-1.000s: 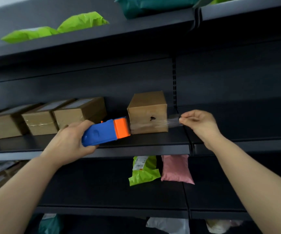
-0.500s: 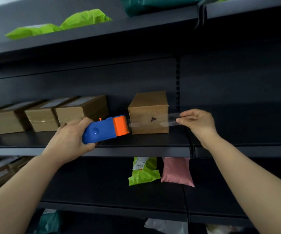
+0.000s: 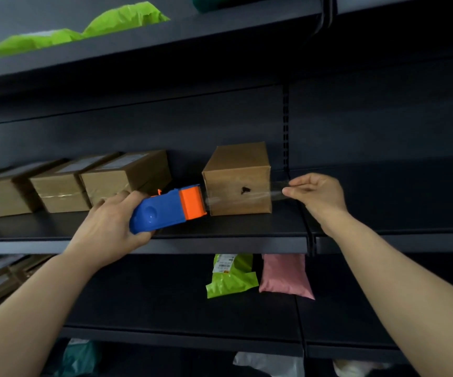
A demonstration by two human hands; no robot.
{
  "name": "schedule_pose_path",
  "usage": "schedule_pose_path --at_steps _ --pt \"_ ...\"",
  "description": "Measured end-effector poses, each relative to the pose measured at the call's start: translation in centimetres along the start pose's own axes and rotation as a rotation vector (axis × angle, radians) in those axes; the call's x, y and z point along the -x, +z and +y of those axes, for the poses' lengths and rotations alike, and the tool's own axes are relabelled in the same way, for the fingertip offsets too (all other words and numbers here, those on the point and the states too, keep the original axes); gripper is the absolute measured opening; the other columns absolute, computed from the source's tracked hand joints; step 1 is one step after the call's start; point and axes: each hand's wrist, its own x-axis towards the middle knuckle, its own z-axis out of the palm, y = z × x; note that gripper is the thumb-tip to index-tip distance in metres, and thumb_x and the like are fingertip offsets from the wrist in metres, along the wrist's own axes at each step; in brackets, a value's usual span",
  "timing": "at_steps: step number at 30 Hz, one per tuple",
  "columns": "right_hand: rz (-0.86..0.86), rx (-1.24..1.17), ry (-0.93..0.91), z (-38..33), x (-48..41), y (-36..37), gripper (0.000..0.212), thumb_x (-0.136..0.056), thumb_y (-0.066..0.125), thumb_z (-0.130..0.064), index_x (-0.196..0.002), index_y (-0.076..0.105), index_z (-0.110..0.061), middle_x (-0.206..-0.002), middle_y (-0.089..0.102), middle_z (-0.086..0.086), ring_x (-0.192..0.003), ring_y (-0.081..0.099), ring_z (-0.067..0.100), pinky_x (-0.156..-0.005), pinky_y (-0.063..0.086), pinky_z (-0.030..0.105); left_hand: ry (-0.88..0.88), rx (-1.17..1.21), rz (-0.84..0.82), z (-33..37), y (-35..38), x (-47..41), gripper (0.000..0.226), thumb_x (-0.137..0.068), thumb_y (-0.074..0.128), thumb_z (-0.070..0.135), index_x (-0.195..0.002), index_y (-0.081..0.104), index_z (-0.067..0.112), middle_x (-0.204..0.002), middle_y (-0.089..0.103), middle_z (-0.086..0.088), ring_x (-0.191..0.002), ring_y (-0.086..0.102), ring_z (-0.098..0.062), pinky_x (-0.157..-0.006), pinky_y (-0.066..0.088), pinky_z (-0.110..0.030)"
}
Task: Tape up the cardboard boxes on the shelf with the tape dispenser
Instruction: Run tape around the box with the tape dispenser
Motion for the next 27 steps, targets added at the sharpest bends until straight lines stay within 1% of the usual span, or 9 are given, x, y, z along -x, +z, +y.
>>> schedule_pose_path --at_steps 8,12,16,21,24,27 --pt "-0.005 -0.005 -0.016 0.2 -0.6 0.0 0.016 -0.073 0.084 -0.015 -0.082 0.071 -0.018 -0.080 0.073 -0.004 -0.078 0.067 0.005 -0.071 0.045 0.015 0.002 0.003 0.012 -0.1 0.3 -0.6 0.054 -0.071 0.079 0.029 -0.117 0.051 0.025 -0.093 0.047 0.009 -0.083 0.047 -0.014 -0.075 0.040 -0.037" --pt "-0.012 0.005 -0.038 0.4 -0.9 0.2 0.017 -0.073 0.084 -0.015 -0.080 0.070 -0.021 -0.078 0.072 -0.005 -0.077 0.068 0.005 -0.072 0.046 0.016 0.008 0.006 0.019 -0.3 0.5 -0.8 0.055 -0.071 0.079 0.028 -0.119 0.053 0.023 -0.093 0.047 0.008 -0.084 0.050 -0.019 -0.074 0.040 -0.038" --pt "-0.019 0.000 -0.049 0.7 -1.4 0.4 0.018 -0.072 0.084 -0.016 -0.081 0.070 -0.023 -0.079 0.073 -0.005 -0.078 0.069 0.006 -0.075 0.048 0.019 0.012 -0.007 0.019 -0.4 0.7 -1.1 0.055 -0.071 0.079 0.028 -0.119 0.052 0.024 -0.093 0.046 0.009 -0.089 0.054 -0.022 -0.073 0.039 -0.037" --pt "-0.029 -0.005 -0.060 1.1 -1.9 0.8 0.020 -0.073 0.084 -0.017 -0.084 0.070 -0.025 -0.081 0.074 -0.005 -0.082 0.070 0.009 -0.083 0.052 0.025 0.025 -0.007 0.025 -0.5 0.9 -1.4 0.056 -0.071 0.079 0.028 -0.119 0.052 0.023 -0.094 0.045 0.010 -0.093 0.055 -0.023 -0.077 0.042 -0.041" --pt "-0.035 -0.008 -0.063 1.2 -2.1 1.1 0.023 -0.073 0.084 -0.019 -0.088 0.068 -0.028 -0.082 0.074 -0.006 -0.083 0.069 0.007 -0.083 0.051 0.024 0.035 0.006 0.035 -0.5 1.0 -1.6 0.055 -0.070 0.080 0.026 -0.117 0.053 0.023 -0.092 0.046 0.010 -0.091 0.055 -0.023 -0.076 0.043 -0.041" --pt "-0.043 -0.011 -0.065 1.2 -2.3 1.3 0.027 -0.074 0.084 -0.020 -0.094 0.068 -0.027 -0.084 0.074 -0.006 -0.083 0.069 0.006 -0.079 0.050 0.021 0.044 0.023 0.040 -0.6 1.2 -1.7 0.054 -0.069 0.080 0.026 -0.116 0.053 0.024 -0.092 0.047 0.011 -0.089 0.053 -0.019 -0.076 0.043 -0.040"
